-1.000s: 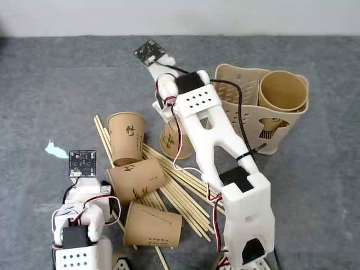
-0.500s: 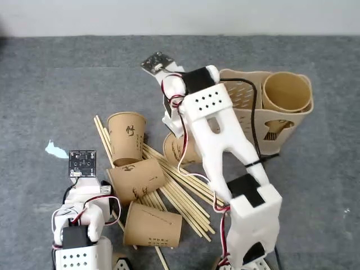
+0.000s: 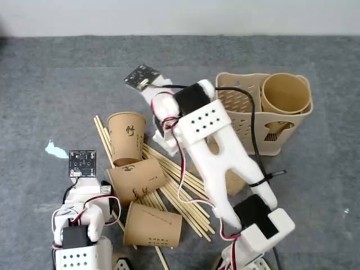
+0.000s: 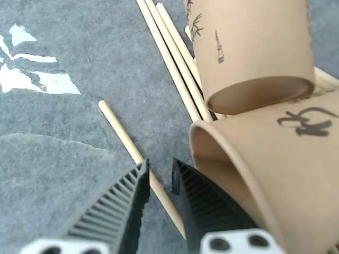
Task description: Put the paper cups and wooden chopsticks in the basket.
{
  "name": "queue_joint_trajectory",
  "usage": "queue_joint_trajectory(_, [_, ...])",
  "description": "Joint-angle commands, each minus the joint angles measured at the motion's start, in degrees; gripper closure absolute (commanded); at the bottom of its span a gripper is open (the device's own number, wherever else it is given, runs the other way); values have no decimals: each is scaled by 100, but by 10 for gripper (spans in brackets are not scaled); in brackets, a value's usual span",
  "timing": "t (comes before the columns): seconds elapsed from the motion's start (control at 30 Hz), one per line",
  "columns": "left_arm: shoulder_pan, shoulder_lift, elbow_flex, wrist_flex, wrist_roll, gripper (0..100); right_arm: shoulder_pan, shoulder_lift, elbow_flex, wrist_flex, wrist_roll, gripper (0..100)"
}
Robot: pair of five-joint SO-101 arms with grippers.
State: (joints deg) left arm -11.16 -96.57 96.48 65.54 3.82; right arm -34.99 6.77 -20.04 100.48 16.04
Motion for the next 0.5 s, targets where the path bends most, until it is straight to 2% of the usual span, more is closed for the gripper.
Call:
queue_joint_trajectory(0.0, [-44,-18,-57,-53,-44,923,-119,-259,-9,154,-26,779])
queue_joint_trajectory(0.33, [-44,-18,-57,-53,-35,923,-699,-549,-598,4,-53,779])
queue_joint_trajectory(0.47, [-44,-18,-57,-53,-35,923,-708,-963,-659,171,-35,779])
